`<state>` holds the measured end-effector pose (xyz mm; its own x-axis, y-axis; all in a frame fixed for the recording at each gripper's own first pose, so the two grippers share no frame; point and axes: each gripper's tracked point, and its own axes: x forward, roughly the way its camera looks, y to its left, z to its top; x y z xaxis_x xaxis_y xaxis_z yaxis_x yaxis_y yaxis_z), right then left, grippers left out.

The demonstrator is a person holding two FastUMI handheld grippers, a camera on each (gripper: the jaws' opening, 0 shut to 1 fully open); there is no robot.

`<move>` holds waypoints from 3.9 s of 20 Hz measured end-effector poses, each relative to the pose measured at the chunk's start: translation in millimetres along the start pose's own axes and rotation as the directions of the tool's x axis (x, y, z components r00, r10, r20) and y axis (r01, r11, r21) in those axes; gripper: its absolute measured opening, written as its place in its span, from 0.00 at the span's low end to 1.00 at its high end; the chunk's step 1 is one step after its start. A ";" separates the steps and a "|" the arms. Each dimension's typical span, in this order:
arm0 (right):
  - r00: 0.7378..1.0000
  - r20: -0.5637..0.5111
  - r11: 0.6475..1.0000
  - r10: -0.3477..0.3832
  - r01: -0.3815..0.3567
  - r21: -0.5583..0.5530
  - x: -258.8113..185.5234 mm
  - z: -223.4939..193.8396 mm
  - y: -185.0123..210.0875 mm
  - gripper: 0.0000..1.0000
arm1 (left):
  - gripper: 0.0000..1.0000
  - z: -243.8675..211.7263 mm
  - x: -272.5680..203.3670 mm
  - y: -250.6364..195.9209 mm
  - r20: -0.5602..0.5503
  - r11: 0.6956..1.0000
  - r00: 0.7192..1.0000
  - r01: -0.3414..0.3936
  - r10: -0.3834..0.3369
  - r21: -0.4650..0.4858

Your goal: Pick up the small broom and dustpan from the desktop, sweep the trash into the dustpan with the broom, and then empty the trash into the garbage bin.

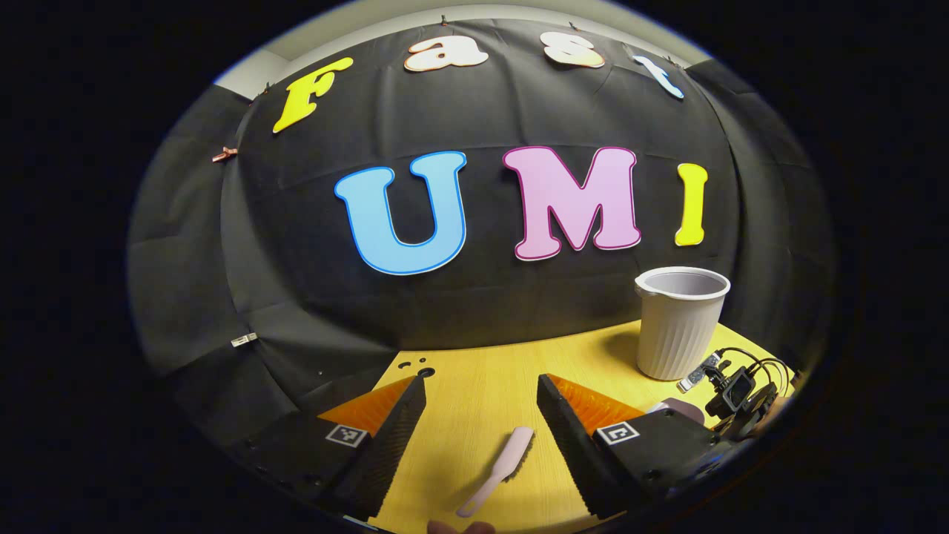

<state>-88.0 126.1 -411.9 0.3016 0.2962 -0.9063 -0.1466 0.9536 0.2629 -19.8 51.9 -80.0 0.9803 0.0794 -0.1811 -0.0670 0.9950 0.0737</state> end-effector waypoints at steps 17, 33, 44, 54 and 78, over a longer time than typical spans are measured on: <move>0.996 0.082 0.998 0.016 -0.012 -0.057 -63.4 7.0 -7.0 0.37 | 0.94 -200.4 39.9 -30.8 -0.576 0.943 0.760 0.325 -0.302 -0.065; 0.996 0.080 0.998 -0.047 0.044 0.050 -117.3 -36.7 -17.3 0.34 | 0.77 -301.4 96.9 -45.5 -0.774 0.925 0.572 0.377 -0.271 -0.045; 0.999 -0.032 0.999 -0.006 0.005 -0.036 -119.2 -40.7 -7.1 0.37 | 0.27 -266.5 131.2 -56.4 -0.709 0.896 0.633 0.445 -0.312 0.003; 0.971 -0.238 0.985 0.022 -0.061 -0.160 -94.6 -42.8 -9.7 0.37 | 0.27 -236.5 208.6 -129.4 -0.725 0.782 0.602 0.606 -0.334 0.143; 0.983 -0.178 0.983 0.045 -0.075 -0.166 -69.1 -45.9 -30.5 0.37 | 0.26 -234.2 39.9 -264.4 -0.809 0.371 -0.015 0.884 -0.588 -0.286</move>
<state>-147.6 74.2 -372.5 0.1226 0.3243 -0.9380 -0.3230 0.9067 0.2713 -6.6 -193.9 -336.4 -0.1257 -0.5375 -0.8338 0.7884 0.4561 -0.4129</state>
